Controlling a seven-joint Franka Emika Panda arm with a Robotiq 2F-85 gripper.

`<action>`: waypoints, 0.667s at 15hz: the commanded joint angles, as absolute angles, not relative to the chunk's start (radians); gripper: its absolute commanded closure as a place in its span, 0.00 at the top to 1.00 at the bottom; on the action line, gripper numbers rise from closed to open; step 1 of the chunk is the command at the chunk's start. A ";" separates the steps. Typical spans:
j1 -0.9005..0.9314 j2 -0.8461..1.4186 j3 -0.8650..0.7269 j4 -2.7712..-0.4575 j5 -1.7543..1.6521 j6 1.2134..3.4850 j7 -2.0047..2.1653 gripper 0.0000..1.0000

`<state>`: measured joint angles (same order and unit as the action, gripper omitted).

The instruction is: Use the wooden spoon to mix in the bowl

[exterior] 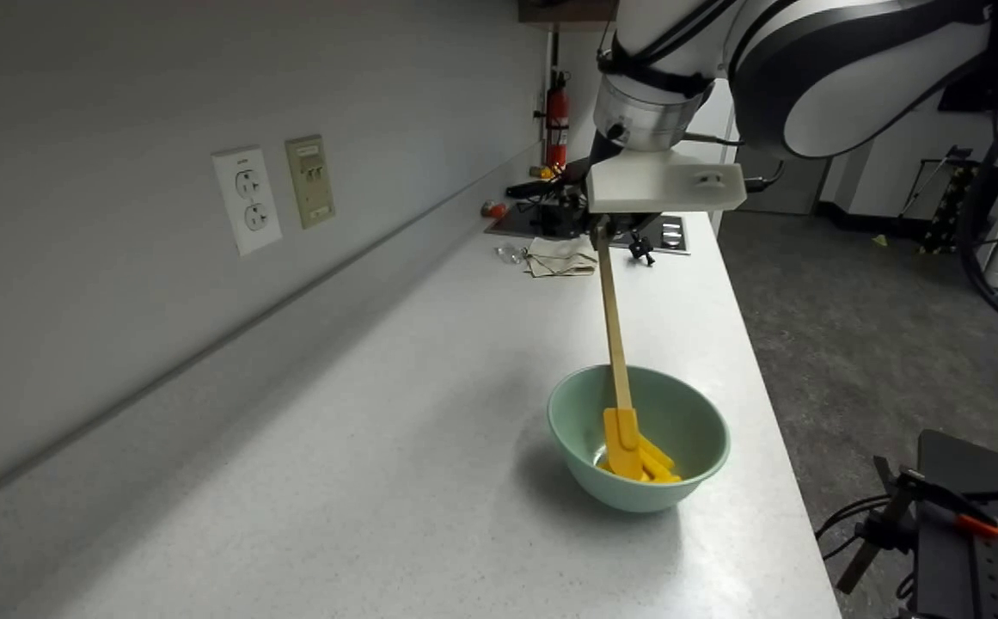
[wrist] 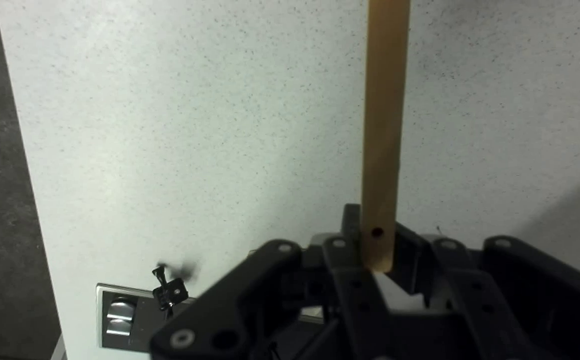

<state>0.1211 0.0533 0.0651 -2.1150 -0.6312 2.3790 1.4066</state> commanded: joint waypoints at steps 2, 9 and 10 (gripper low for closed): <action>0.119 0.054 0.062 -2.094 -0.697 2.397 1.457 0.02; 0.126 0.035 0.079 -2.120 -0.912 2.381 1.459 0.02; 0.126 0.037 0.083 -2.125 -0.902 2.388 1.448 0.02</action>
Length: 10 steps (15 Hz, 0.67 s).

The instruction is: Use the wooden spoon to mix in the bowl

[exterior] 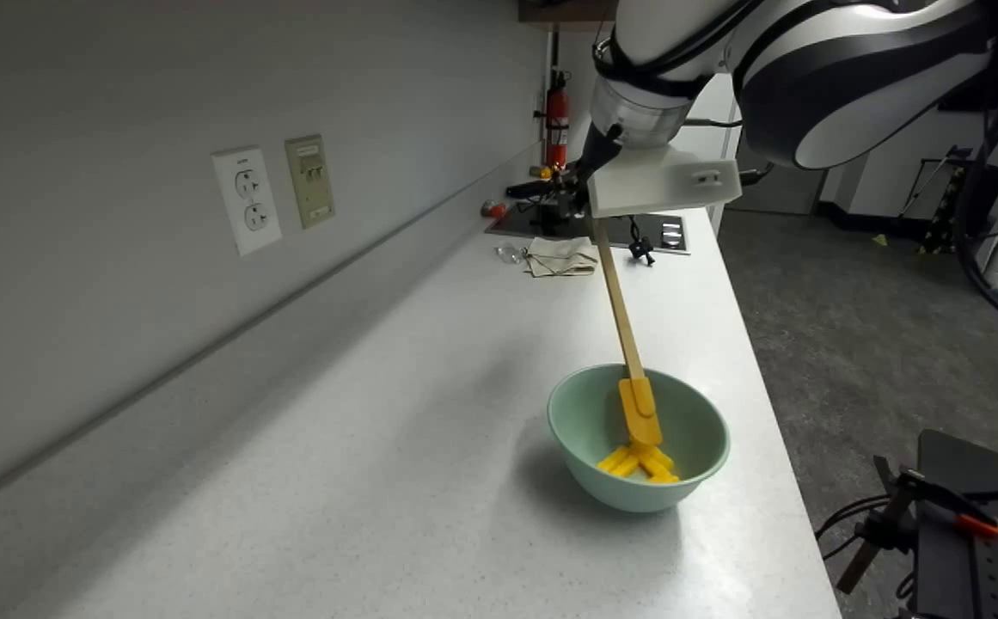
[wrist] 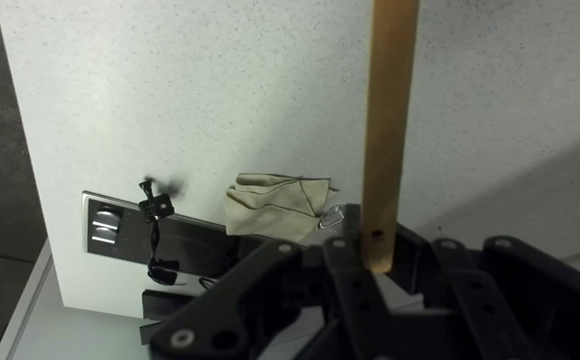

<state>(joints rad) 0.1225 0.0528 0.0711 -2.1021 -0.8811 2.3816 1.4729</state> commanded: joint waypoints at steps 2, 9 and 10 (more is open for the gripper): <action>0.126 0.036 0.092 -2.134 -0.849 2.404 1.436 0.02; 0.127 0.067 0.105 -2.100 -0.716 2.462 1.484 0.02; 0.127 0.066 0.101 -2.097 -0.730 2.470 1.506 0.02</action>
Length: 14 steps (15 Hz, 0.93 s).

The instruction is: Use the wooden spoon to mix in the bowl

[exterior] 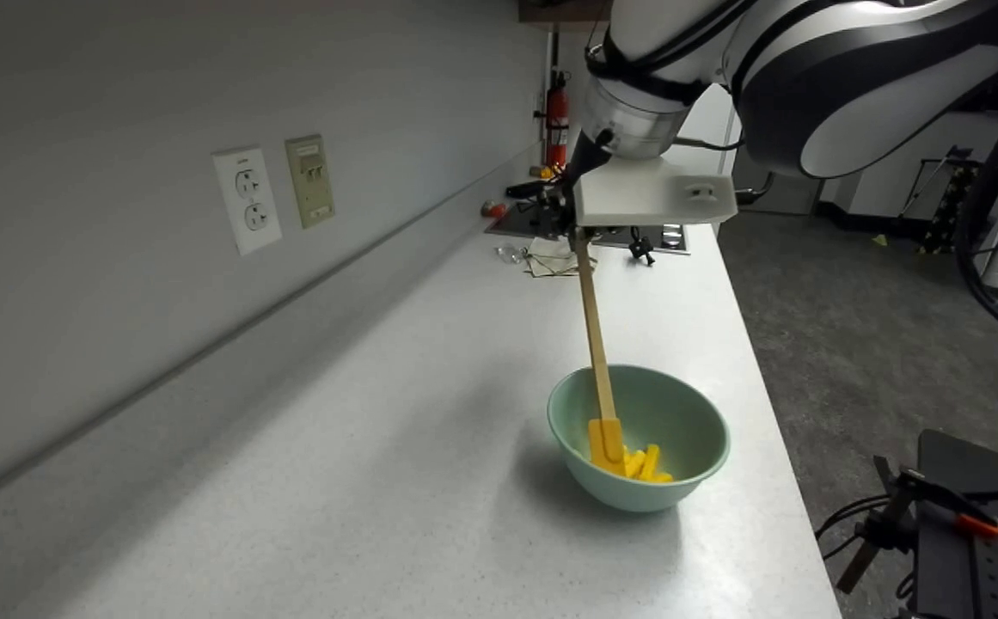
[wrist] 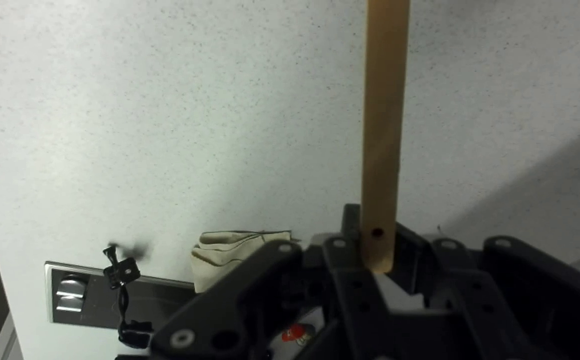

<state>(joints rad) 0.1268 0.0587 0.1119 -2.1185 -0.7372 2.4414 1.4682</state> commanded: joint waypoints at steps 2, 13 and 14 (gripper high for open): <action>0.129 0.061 0.092 -2.092 -0.813 2.479 1.565 0.02; 0.127 0.038 0.102 -2.107 -0.988 2.436 1.475 0.02; 0.127 0.038 0.103 -2.109 -0.973 2.441 1.461 0.02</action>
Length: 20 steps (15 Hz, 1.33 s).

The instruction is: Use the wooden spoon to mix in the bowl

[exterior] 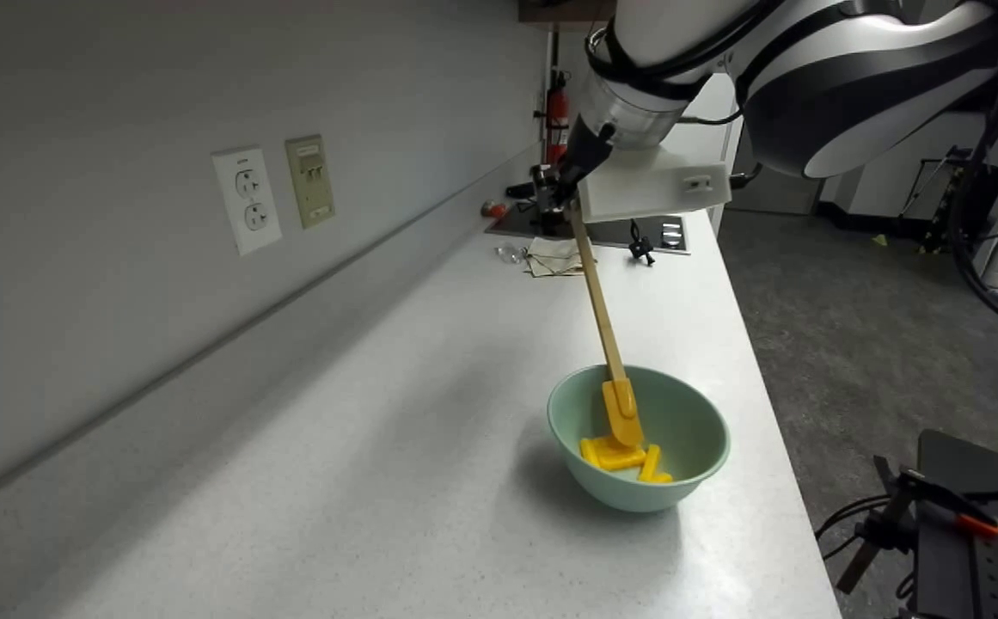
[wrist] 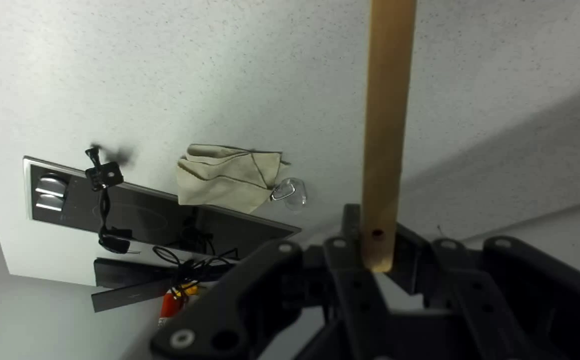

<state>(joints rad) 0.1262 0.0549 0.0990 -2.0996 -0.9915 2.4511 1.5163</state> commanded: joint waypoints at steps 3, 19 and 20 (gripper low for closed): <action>0.125 0.038 0.109 -2.119 -0.869 2.471 1.418 0.02; 0.137 0.044 0.103 -2.075 -1.073 2.504 1.604 0.02; 0.135 0.040 0.107 -2.082 -1.044 2.503 1.570 0.02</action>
